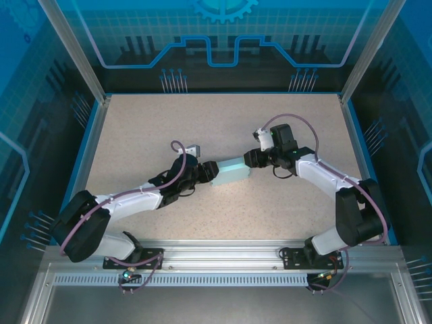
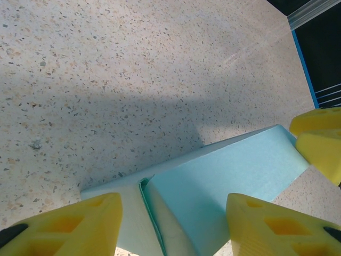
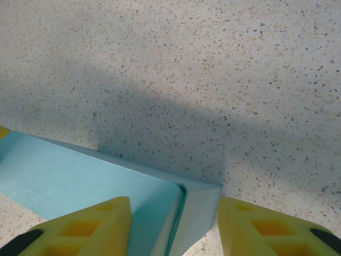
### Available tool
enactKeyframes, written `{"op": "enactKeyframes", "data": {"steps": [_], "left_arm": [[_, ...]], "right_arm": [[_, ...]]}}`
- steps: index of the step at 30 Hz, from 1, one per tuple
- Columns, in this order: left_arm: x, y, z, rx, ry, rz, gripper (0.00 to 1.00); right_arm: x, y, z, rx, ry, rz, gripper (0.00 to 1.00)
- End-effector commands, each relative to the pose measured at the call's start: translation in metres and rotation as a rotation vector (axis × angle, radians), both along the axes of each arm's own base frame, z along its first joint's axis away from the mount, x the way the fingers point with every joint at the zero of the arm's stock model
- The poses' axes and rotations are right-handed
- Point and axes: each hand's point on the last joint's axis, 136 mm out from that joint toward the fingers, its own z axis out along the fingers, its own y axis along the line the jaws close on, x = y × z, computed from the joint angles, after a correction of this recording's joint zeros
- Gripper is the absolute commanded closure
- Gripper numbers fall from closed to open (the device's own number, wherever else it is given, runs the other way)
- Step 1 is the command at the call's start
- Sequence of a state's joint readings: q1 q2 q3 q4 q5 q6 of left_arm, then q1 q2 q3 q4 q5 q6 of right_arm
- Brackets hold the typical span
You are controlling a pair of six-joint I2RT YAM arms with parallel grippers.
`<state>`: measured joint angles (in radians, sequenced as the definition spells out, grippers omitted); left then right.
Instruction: Fold the paper box
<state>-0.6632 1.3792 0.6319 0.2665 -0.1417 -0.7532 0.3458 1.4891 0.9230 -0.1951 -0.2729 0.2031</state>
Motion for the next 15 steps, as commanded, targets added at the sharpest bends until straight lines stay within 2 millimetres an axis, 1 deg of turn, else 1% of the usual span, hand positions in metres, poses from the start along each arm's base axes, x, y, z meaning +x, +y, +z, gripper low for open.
{"op": "enactKeyframes", "data": {"steps": [1,6,8,10,15], "left_arm": [[-0.016,0.015,-0.032,0.067,0.088,0.006,0.47],[-0.020,0.020,-0.041,0.070,0.104,0.019,0.51],[-0.022,0.020,-0.045,0.071,0.114,0.019,0.52],[-0.022,0.020,-0.047,0.067,0.119,0.017,0.52],[-0.020,0.018,-0.042,0.062,0.105,0.015,0.53]], "right_arm": [[-0.017,-0.012,-0.023,-0.041,0.087,-0.018,0.53],[-0.017,-0.012,-0.023,-0.039,0.087,-0.019,0.53],[-0.024,-0.013,-0.033,-0.044,0.113,-0.018,0.53],[-0.026,-0.014,-0.036,-0.044,0.121,-0.019,0.53],[-0.025,-0.013,-0.033,-0.039,0.115,-0.021,0.53]]}}
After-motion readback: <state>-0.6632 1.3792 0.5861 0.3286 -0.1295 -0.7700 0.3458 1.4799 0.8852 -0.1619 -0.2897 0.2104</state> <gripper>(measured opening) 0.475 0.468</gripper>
